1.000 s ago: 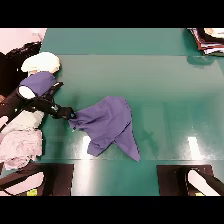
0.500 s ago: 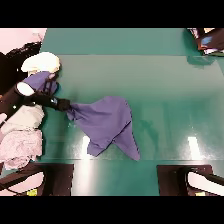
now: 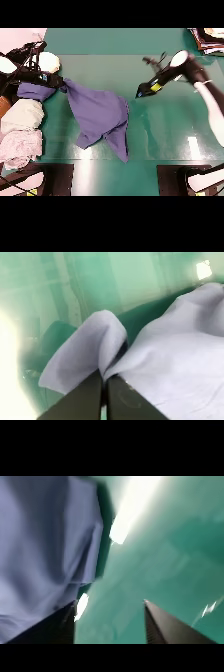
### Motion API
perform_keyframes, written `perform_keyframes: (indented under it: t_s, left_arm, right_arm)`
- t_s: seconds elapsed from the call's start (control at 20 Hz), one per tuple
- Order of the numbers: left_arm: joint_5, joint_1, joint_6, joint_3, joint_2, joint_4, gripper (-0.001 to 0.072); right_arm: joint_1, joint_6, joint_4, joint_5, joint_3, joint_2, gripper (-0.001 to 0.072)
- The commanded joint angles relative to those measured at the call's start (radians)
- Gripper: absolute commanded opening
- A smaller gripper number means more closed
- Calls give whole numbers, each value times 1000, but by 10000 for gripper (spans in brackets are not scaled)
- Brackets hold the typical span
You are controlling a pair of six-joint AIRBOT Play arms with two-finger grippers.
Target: Fold the shirts.
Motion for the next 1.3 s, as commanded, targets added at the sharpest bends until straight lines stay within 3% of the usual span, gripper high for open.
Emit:
perform_keyframes:
  t_s: [0.0, 0.3, 0.35, 0.4, 0.5, 0.6, 0.8, 1.0, 1.25]
  left_arm:
    - [-4, 1, 0, 18, 0, 1, 23]
    - [-5, 1, -3, 18, 0, -12, 23]
    - [-6, 1, -8, 18, 0, -12, 23]
    - [-8, 1, -22, 18, 0, -12, 23]
    - [-9, 1, -26, 18, 0, -15, 23]
    - [-17, 1, -26, 18, 1, -18, 23]
    - [-58, 1, -26, 82, 19, -18, 23]
    - [-60, 1, -47, 298, 127, -20, 23]
    - [-61, 1, -51, 551, 271, -151, 23]
  right_arm:
    - [73, 1, 24, -29, -40, -111, 436]
    - [135, 1, 42, -114, -40, -130, 424]
    - [142, 1, 44, -124, -40, -130, 365]
    - [147, 1, 44, -130, -40, -130, 255]
    - [157, 1, 45, -133, -40, -130, 221]
    - [162, 1, 42, -132, -40, -130, 17]
    - [132, 32, -124, -87, 27, -55, 16]
    - [46, 39, -330, 36, 237, 134, 17]
    - [-35, 39, -330, 53, 474, 374, 16]
